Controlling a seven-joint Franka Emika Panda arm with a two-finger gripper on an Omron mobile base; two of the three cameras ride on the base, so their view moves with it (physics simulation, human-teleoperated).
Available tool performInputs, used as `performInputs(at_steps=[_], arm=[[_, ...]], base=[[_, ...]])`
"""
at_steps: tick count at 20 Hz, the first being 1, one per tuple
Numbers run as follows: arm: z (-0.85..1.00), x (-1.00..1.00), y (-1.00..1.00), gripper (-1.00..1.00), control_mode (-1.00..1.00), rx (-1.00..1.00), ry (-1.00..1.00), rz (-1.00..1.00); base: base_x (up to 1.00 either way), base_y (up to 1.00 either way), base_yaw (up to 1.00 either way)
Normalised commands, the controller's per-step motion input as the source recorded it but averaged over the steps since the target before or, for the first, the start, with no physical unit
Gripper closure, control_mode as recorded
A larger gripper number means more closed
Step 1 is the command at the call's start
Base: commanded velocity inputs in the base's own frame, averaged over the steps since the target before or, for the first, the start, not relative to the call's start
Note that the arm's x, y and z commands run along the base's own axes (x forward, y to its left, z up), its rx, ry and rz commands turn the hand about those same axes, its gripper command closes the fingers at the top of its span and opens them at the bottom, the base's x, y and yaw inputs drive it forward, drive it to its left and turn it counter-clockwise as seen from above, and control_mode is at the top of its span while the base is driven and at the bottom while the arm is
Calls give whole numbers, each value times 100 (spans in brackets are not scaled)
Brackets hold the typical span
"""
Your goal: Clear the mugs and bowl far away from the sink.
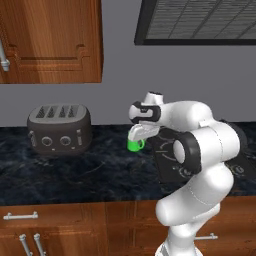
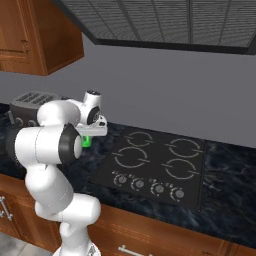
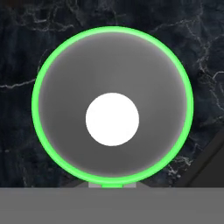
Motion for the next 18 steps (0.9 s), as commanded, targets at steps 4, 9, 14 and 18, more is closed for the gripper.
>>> performInputs(at_steps=[4, 9, 14, 18], arm=[[-32, 24, 0, 100, -100, -1, 1, -3], [-41, 22, 4, 100, -100, -1, 2, -2], [-42, 18, 7, 100, -100, 0, 0, 0], [-34, 12, 4, 100, -100, 0, 0, 0]], base=[[0, 0, 0], [0, 0, 0], [0, 0, 0], [0, 0, 0]])
